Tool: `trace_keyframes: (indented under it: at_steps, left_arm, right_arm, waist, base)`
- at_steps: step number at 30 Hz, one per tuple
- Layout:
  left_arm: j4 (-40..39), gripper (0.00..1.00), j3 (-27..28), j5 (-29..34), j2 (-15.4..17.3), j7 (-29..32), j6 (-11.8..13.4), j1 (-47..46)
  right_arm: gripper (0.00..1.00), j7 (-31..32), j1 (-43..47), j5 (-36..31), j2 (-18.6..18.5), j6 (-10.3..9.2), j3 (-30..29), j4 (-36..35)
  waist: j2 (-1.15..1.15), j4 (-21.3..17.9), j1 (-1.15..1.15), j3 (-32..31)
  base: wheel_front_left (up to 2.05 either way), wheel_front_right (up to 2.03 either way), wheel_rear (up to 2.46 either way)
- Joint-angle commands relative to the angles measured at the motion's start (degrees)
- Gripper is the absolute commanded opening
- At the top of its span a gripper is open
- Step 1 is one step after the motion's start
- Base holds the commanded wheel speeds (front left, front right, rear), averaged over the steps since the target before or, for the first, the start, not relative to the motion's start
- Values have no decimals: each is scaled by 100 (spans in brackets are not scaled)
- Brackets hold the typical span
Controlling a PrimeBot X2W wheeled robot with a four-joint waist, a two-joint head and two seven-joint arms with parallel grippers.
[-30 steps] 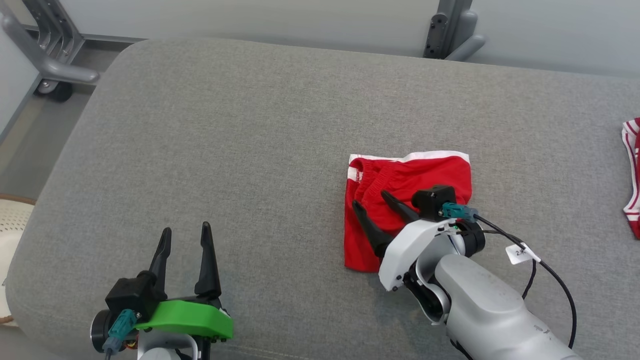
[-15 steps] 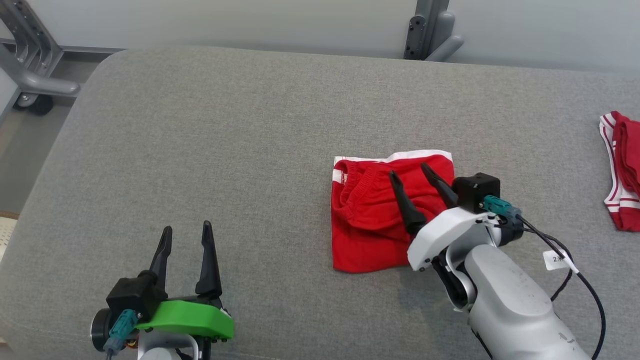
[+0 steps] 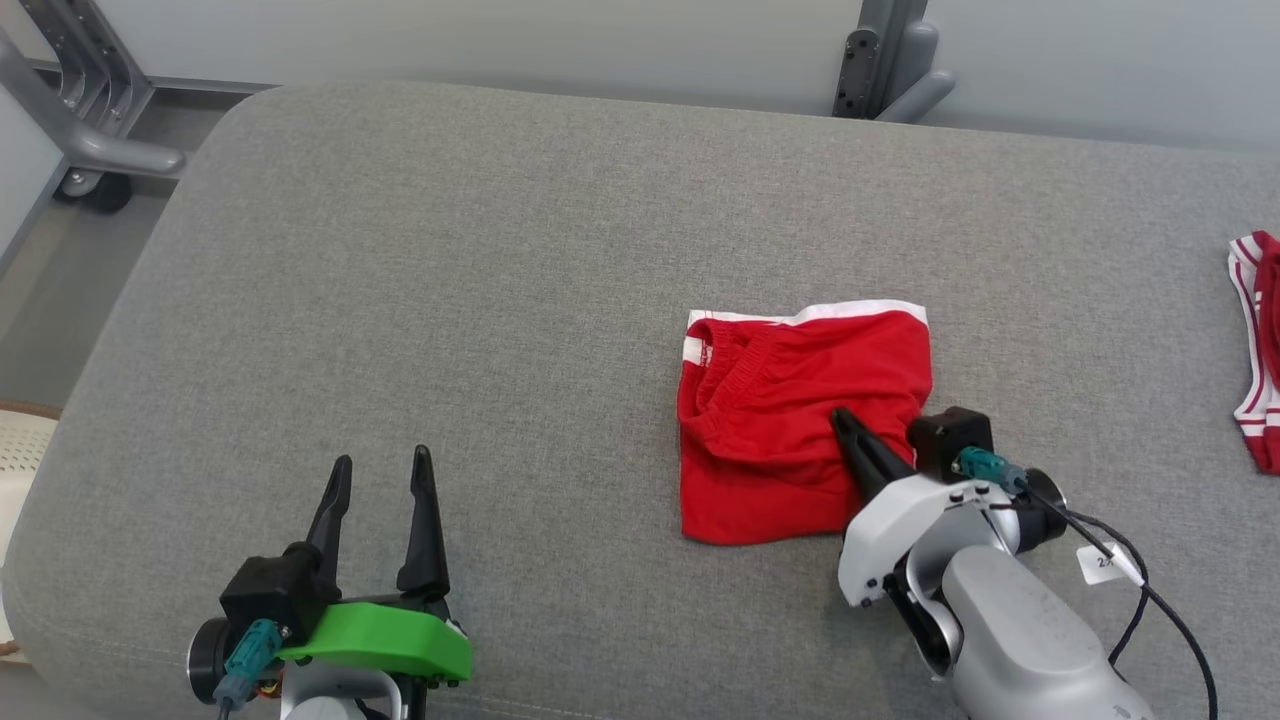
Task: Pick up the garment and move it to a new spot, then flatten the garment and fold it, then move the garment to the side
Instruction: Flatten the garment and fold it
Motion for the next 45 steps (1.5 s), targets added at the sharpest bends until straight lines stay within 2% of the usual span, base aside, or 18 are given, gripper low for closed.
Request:
trace_keyframes:
  at_steps: [1, 11, 17, 22, 28, 32, 38, 45]
  left_arm:
    - [8, 100, 5, 28, -3, -13, 0, -17]
    - [15, 100, 61, 45, 0, -13, 9, 90]
    - [33, 100, 65, 62, 7, -13, 6, 129]
    - [24, 100, 62, 75, 14, -13, 13, 159]
    - [3, 100, 69, 83, 44, -13, 20, 176]
    - [-18, 100, 47, 84, 42, -13, 8, 138]
    - [-22, 100, -22, 72, 34, -13, -41, -27]
    - [69, 100, -78, 19, 16, -13, -68, -182]
  right_arm:
    - [0, -8, 88, 55, -13, -2, 25, 32]
    - [0, -12, 342, 424, -15, -2, 617, 464]
    - [0, -2, 459, 538, -15, -2, 734, 412]
    - [0, -8, 515, 561, -68, -2, 573, 76]
    - [0, -10, 626, 417, -90, -2, 237, -680]
    - [0, -10, 617, 324, -81, -2, 260, -969]
    - [0, -8, 202, 382, -51, -2, 603, -719]
    - [0, -9, -380, 659, -17, -2, 1246, 39]
  waist:
    - [33, 1, 0, -1]
    - [33, -107, 0, -44]
    - [33, -210, 0, -93]
    - [33, -284, 0, -135]
    - [33, -362, 0, -171]
    - [33, -361, 0, -131]
    - [33, -178, 0, 27]
    - [33, 254, 0, 213]
  base:
    - [0, 0, 0]
    - [0, 0, 0]
    - [0, 0, 0]
    - [0, 0, 0]
    - [0, 0, 0]
    - [0, 0, 0]
    - [0, 0, 0]
    - [0, 0, 0]
